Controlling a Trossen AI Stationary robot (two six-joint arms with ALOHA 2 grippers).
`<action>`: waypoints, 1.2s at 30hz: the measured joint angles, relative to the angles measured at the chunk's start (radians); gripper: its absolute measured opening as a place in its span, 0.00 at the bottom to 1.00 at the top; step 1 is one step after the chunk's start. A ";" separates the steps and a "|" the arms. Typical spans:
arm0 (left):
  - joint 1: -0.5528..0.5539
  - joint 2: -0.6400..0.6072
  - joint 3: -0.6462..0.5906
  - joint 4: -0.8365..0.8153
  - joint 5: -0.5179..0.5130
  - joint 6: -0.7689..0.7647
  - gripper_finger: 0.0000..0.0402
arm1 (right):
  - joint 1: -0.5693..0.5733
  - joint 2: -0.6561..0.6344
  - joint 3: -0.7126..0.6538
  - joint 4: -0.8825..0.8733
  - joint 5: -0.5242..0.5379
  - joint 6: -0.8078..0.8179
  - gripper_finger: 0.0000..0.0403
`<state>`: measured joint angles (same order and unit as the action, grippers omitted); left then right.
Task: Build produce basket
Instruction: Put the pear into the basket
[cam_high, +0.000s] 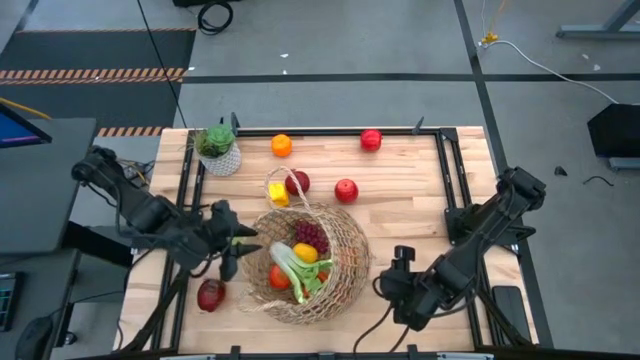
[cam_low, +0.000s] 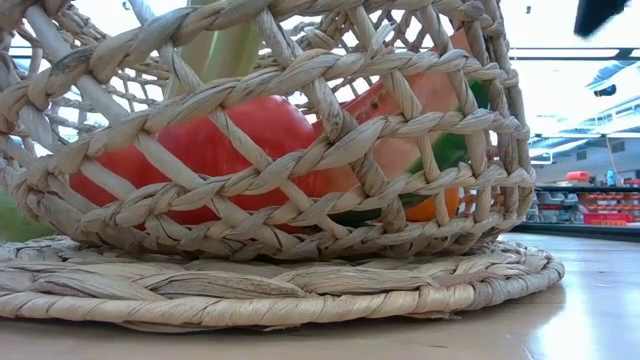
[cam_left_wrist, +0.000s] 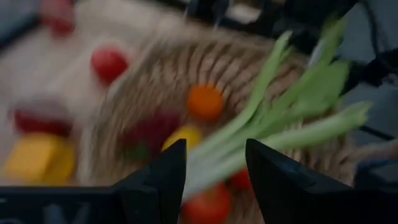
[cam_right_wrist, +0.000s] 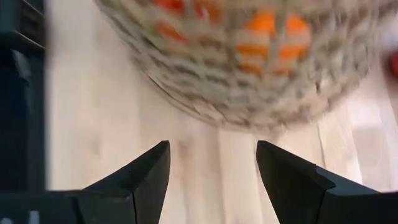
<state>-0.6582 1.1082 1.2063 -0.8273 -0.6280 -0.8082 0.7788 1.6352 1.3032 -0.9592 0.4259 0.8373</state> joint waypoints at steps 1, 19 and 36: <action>0.000 -0.006 -0.001 -0.055 0.017 -0.055 0.43 | 0.000 0.000 -0.026 0.001 0.000 0.017 0.61; -0.076 0.086 -0.003 -0.552 0.296 -0.455 0.43 | 0.023 0.000 -0.400 0.226 0.135 0.160 0.60; -0.190 0.223 -0.057 -0.394 0.321 -0.569 0.43 | 0.077 0.000 -0.449 0.308 0.218 0.215 0.59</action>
<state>-0.8486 1.3313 1.1495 -1.2217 -0.3069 -1.3770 0.8557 1.6352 0.8539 -0.6514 0.6437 1.0527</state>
